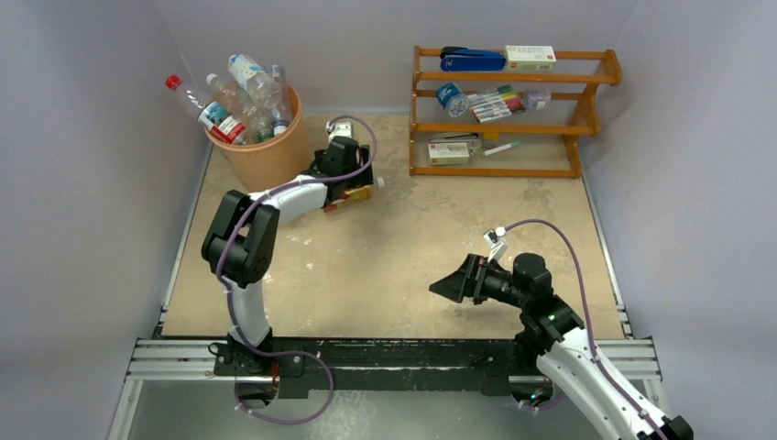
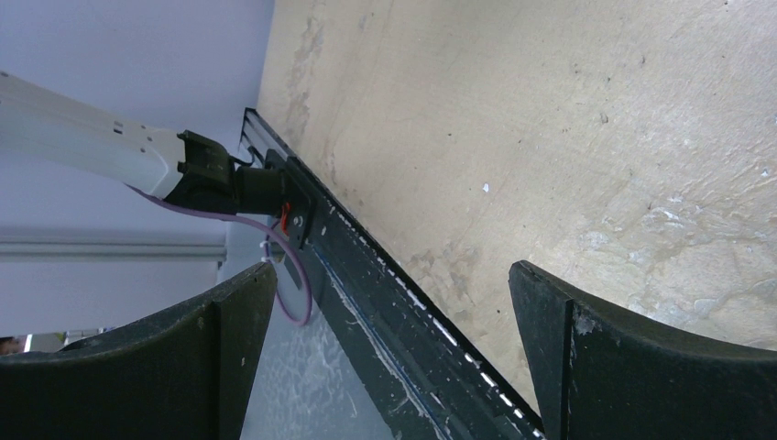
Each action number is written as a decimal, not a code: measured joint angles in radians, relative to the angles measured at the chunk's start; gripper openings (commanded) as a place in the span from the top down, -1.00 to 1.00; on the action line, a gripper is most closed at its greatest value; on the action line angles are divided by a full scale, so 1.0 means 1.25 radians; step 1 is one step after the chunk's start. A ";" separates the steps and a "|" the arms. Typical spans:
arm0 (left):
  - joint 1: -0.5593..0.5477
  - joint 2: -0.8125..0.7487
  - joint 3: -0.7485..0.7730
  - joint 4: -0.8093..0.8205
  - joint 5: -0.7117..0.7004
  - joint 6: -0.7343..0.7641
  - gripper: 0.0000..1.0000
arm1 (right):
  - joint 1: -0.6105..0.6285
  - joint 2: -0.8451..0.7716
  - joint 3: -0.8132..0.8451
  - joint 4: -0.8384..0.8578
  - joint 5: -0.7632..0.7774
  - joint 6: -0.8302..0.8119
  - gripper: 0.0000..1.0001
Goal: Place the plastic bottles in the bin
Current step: Pick up the plastic bottle at the center of the board.
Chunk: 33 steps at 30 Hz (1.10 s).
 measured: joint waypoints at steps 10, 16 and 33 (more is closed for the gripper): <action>-0.115 -0.170 -0.205 0.001 -0.026 -0.099 -0.77 | 0.000 -0.014 -0.021 -0.019 0.001 0.009 -0.97; -0.202 -0.238 -0.308 0.016 -0.031 -0.162 -0.80 | 0.000 -0.001 -0.029 -0.002 0.001 0.010 -0.97; -0.231 -0.212 -0.239 -0.091 -0.149 -0.240 -0.83 | 0.000 0.026 -0.040 0.010 0.001 0.010 -0.96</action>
